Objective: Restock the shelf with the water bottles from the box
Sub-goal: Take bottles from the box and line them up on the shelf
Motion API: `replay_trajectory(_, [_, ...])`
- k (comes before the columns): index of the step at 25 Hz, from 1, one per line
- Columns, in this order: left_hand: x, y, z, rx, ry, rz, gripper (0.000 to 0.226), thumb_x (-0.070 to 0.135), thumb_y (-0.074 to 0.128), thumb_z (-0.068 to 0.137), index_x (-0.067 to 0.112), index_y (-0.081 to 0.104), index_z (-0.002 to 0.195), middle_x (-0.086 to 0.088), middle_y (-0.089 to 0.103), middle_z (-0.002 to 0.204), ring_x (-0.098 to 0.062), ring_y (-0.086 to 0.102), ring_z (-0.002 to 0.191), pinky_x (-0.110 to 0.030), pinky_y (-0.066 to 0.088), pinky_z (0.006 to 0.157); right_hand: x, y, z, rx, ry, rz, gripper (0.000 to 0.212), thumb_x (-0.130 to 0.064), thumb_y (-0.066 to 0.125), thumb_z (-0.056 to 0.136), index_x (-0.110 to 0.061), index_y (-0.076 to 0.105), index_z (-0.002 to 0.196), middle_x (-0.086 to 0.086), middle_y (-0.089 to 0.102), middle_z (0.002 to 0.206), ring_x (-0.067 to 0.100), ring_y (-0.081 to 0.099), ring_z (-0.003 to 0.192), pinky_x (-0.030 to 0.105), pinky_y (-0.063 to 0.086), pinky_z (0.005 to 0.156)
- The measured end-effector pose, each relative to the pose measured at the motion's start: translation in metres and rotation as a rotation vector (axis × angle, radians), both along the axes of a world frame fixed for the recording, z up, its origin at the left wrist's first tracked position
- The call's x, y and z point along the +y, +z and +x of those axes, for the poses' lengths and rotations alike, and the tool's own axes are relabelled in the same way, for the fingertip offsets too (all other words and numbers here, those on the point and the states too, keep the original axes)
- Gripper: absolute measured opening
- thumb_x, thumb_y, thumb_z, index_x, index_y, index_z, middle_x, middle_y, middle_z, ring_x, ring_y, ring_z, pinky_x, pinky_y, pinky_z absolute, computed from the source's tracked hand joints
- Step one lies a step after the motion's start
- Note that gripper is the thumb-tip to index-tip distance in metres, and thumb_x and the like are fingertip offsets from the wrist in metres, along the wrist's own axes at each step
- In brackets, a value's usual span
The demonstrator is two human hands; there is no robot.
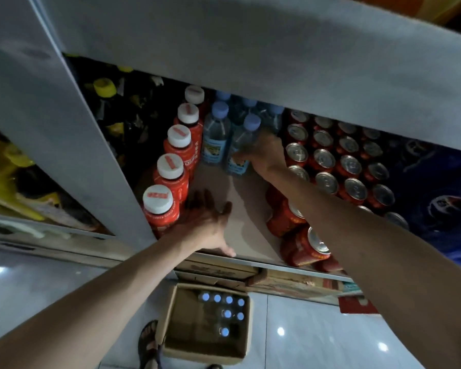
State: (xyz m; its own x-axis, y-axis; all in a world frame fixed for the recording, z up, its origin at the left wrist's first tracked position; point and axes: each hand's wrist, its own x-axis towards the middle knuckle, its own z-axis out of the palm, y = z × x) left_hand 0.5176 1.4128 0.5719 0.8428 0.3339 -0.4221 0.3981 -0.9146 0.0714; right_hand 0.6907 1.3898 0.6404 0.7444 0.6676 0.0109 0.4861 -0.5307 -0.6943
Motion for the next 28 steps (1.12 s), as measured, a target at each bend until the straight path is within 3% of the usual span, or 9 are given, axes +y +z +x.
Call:
replay_trajectory(3, [0.004,0.002,0.005,0.078,-0.004,-0.05,0.133,0.079,0.068,0.054,0.022,0.0,0.153,-0.042,-0.009,0.15,-0.058,-0.004,0.139,-0.062,0.003,0.113,0.006,-0.006,-0.003,0.018,-0.018,0.119,0.049,-0.005,0.083,0.065,-0.005,0.066,0.11,0.012,0.07,0.114,0.022,0.065,0.108,0.039,0.054,0.095])
replay_trajectory(9, [0.003,0.004,0.006,0.095,-0.008,-0.059,0.136,0.078,0.069,0.054,0.021,-0.004,0.153,-0.042,-0.013,0.149,-0.058,-0.007,0.139,-0.063,0.003,0.113,0.009,-0.005,-0.006,-0.069,0.003,0.185,0.048,0.002,0.078,0.07,0.002,0.062,0.115,0.014,0.068,0.118,0.023,0.064,0.109,0.016,0.046,0.082])
replay_trajectory(13, [0.003,0.002,0.006,0.11,-0.005,-0.063,0.136,0.078,0.069,0.054,0.021,-0.006,0.153,-0.042,-0.015,0.149,-0.057,-0.011,0.139,-0.063,-0.001,0.113,0.009,-0.009,-0.004,-0.106,0.015,0.191,0.051,0.004,0.076,0.072,0.0,0.057,0.119,0.013,0.066,0.121,0.021,0.062,0.111,-0.007,0.036,0.075])
replay_trajectory(15, [0.003,0.002,0.007,0.113,0.009,-0.075,0.137,0.078,0.07,0.054,0.022,-0.006,0.153,-0.042,-0.016,0.148,-0.058,-0.012,0.139,-0.064,0.0,0.113,0.011,-0.013,-0.004,-0.111,0.015,0.199,0.057,0.0,0.077,0.073,-0.003,0.052,0.124,0.01,0.065,0.124,0.019,0.062,0.114,-0.003,0.038,0.081])
replay_trajectory(19, [0.004,0.0,0.008,0.132,0.007,-0.09,0.136,0.077,0.07,0.054,0.022,-0.006,0.152,-0.041,-0.018,0.149,-0.057,-0.014,0.139,-0.064,0.0,0.113,0.01,-0.012,-0.004,-0.104,0.021,0.159,0.073,-0.009,0.081,0.072,-0.006,0.043,0.135,0.009,0.062,0.131,0.022,0.06,0.12,0.022,0.047,0.095])
replay_trajectory(23, [0.009,-0.003,0.008,0.146,0.068,-0.111,0.143,0.084,0.067,0.04,0.03,-0.006,0.151,-0.037,-0.013,0.152,-0.055,-0.008,0.141,-0.063,0.007,0.115,-0.014,0.005,-0.019,0.13,-0.02,0.081,0.071,-0.014,0.081,0.074,-0.013,0.044,0.135,0.004,0.063,0.128,0.019,0.058,0.119,0.028,0.046,0.102])
replay_trajectory(26, [-0.004,0.018,0.003,0.175,0.099,-0.149,0.133,0.078,0.071,0.044,0.03,0.009,0.151,-0.031,0.014,0.154,-0.049,0.016,0.141,-0.057,0.022,0.114,-0.071,0.019,-0.044,0.251,-0.034,0.173,0.06,-0.008,0.079,0.069,-0.013,0.055,0.124,-0.006,0.068,0.104,0.016,0.065,0.104,0.039,0.054,0.095])
replay_trajectory(28, [-0.022,0.033,-0.003,0.043,0.055,-0.143,0.099,0.058,0.077,0.06,0.023,0.034,0.142,-0.022,0.043,0.14,-0.039,0.042,0.13,-0.048,0.04,0.105,-0.12,0.022,-0.072,0.241,-0.025,0.19,0.045,-0.004,0.077,0.071,-0.012,0.064,0.113,-0.007,0.07,0.096,0.01,0.068,0.093,0.027,0.056,0.086])
